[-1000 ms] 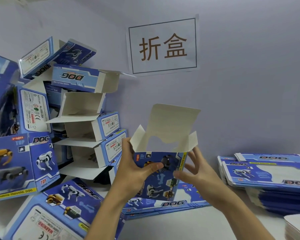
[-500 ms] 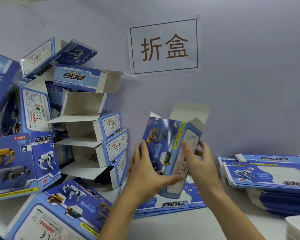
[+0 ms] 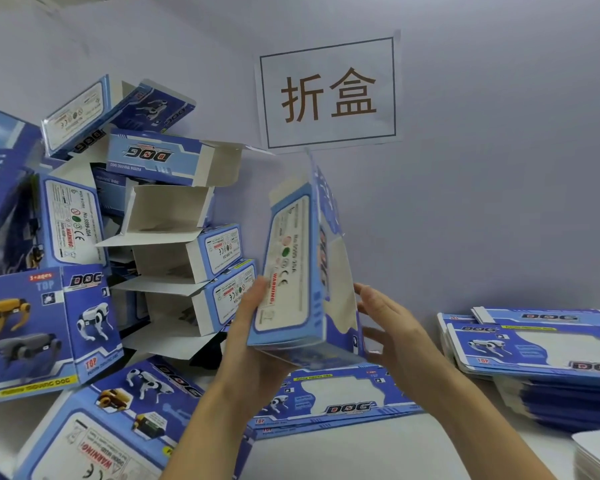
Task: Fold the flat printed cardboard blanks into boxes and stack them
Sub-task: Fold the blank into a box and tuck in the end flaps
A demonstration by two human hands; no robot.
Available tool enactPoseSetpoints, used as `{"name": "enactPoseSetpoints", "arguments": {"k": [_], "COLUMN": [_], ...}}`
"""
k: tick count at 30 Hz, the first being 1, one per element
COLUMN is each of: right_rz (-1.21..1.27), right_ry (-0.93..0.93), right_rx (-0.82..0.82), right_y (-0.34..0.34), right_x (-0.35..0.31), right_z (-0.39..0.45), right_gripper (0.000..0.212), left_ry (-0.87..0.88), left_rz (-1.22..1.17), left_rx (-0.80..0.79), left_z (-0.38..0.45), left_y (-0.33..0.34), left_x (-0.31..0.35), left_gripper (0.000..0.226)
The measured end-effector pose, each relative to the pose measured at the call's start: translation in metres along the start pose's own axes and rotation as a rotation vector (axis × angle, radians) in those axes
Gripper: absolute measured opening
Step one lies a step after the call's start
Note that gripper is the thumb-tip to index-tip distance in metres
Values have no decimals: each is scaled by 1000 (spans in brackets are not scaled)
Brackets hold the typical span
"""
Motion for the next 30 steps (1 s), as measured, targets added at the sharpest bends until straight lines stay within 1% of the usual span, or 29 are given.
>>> {"name": "enactPoseSetpoints", "arguments": {"k": [2,4,5,6,7,8,9,10,11,12,13,14,15,16,17,18,19,20,21,22,23,24,25,26,27,28,30], "right_rz": [-39,-20,4,29,59,76,102,135,179,264,348,433,457,473,490,451,298,384,479,553,665,838,862,724,602,531,411], "right_ry": [-15,-16,-19,-29,-43,-48,-58,-52,-56,-59,-77,-90,-100,-127,-155,-143,-296,-210,-52,24,71,103,186,225,281,333,386], "right_rx": [-24,-37,-50,-48,-24,41,113,175,196,181,132,79,21,-13,-63,-206,-77,-13,3,-24,38,42,90,173,121,88,99], "right_y": [2,3,5,6,6,6,2,-4,-10,-15,-20,-23,-24,-28,-30,-30,-34,-37,-42,-46,-61,-69,-68,-67,-62,-60,-53], "right_x": [-3,-7,-9,-10,-10,-11,-11,-9,-9,-11,-12,-10,-11,-9,-5,-2,-1,3,17,28,41,54,68,82,92,98,100], "right_z": [1,2,2,3,3,3,4,4,3,1,0,-2,-5,-7,-10,-11,-14,-23,-25,-30,-23,-19,-13,-10,-11,-13,-14], "right_gripper": [60,54,55,61,71,80,82,80,75,69,62,53,42,34,32,34,42,57,65,61,49,35,31,38,46,49,48], "left_ry": [11,39,73,110,144,177,217,256,279,278,241,151,36,-63,-120,-131,-129,-134,-150,-172,-169,-130,-51,46,144,248,388], "left_rz": [227,455,532,603,683,764,794,761,699,653,630,596,525,431,347,307,323,391,493,622,764,874,944,935,848,728,562], "left_rx": [26,91,127,149,144,133,119,120,136,169,185,172,122,67,15,-32,-84,-138,-217,-291,-339,-347,-301,-191,-72,19,104], "left_z": [0,2,4,6,9,9,8,7,7,7,7,6,6,5,3,1,-1,-3,-4,-3,0,6,14,24,36,48,70], "left_y": [8,18,21,24,25,26,29,31,30,27,24,21,19,18,19,20,22,26,29,35,43,53,65,77,88,98,112], "left_x": [-1,-3,-4,-5,-8,-9,-8,-5,-1,3,5,4,0,-3,-4,-3,1,8,15,24,34,46,63,84,108,135,187], "left_gripper": [54,58,62,68,75,79,76,65,52,46,50,61,71,74,70,61,51,43,39,37,34,34,34,33,29,29,36]}}
Point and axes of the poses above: each hand's wrist, its own z-axis towards the middle knuckle, its own y-axis out of the palm, x = y × z, the point moved 3 cm from there along z, towards the middle knuckle, and after that the axes turned 4 degrees about -z, right-handed, at the moved point
